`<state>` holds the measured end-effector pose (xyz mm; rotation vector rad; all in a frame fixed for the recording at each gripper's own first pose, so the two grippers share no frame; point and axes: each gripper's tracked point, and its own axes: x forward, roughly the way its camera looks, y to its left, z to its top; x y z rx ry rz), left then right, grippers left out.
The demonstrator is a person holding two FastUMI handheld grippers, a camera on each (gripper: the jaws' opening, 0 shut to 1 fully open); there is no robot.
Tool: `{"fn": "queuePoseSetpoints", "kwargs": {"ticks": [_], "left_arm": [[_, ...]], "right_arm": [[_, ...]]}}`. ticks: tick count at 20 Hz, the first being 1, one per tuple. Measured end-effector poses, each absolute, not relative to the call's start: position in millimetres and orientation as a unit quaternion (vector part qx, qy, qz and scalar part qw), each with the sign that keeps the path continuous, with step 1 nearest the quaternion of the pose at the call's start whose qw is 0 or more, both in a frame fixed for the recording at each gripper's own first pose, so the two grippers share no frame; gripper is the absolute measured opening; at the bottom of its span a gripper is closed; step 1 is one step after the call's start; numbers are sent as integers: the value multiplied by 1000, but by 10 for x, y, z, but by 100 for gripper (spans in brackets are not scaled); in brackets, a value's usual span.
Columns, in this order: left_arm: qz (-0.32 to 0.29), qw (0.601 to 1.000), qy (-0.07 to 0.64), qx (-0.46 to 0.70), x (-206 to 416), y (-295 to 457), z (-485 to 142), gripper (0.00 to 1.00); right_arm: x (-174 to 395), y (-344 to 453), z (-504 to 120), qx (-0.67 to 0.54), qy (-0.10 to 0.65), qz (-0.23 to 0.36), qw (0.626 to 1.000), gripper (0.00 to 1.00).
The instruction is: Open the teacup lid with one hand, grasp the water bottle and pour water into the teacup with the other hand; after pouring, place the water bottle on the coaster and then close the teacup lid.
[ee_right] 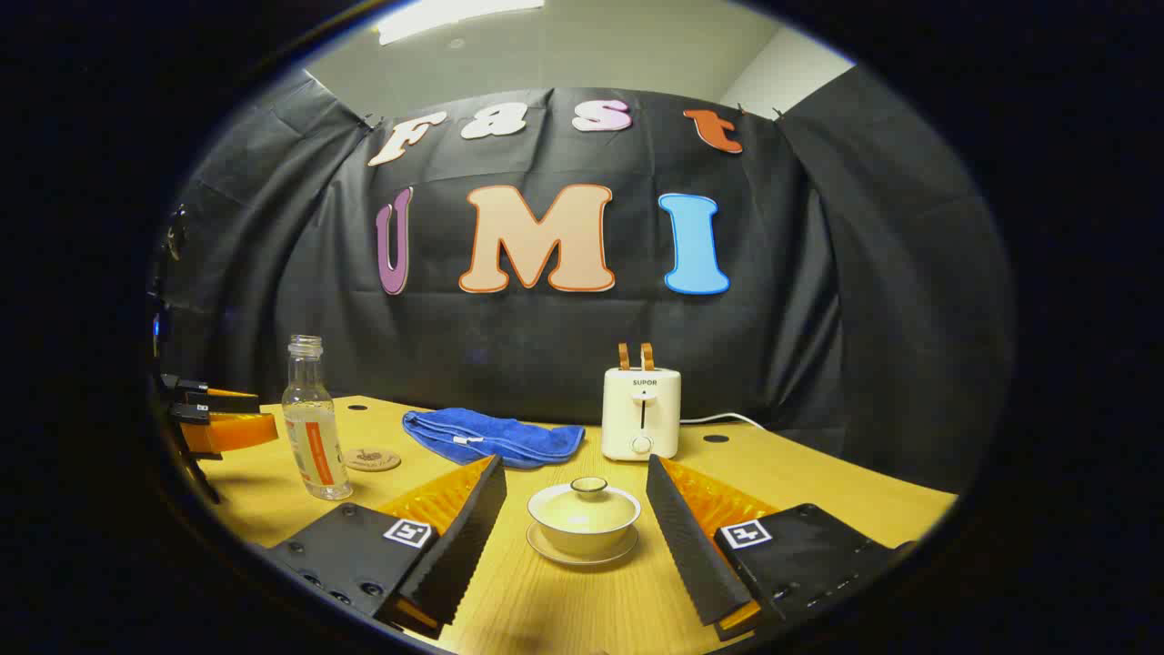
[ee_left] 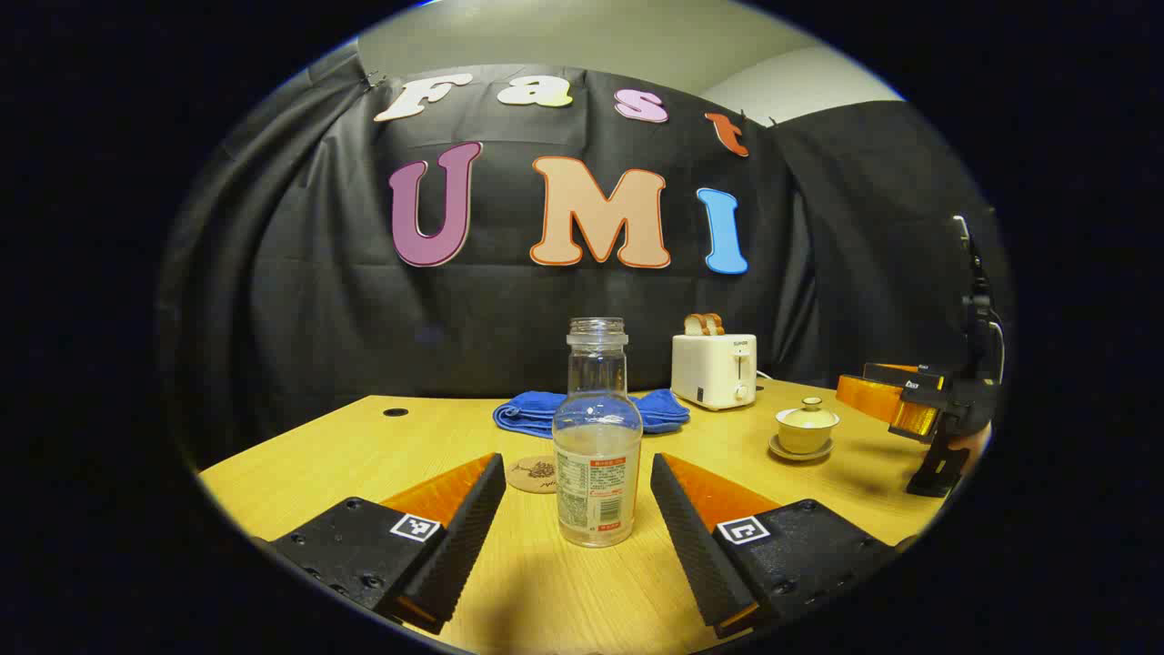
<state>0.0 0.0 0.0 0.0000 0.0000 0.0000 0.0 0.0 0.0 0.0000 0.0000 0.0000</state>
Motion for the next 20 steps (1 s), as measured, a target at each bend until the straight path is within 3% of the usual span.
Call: {"fn": "queuePoseSetpoints", "kwargs": {"ticks": [4,14,20], "left_arm": [[12,1000,1,1,6,51,-10,94],[36,999,0,1,31,165,-2,94],[56,998,0,1,39,224,-1,94]], "right_arm": [[65,-78,-76,3,20,-15,1000,95],[65,-53,-92,5,22,-3,1000,99],[55,-46,-90,5,21,-2,1000,95]]}}
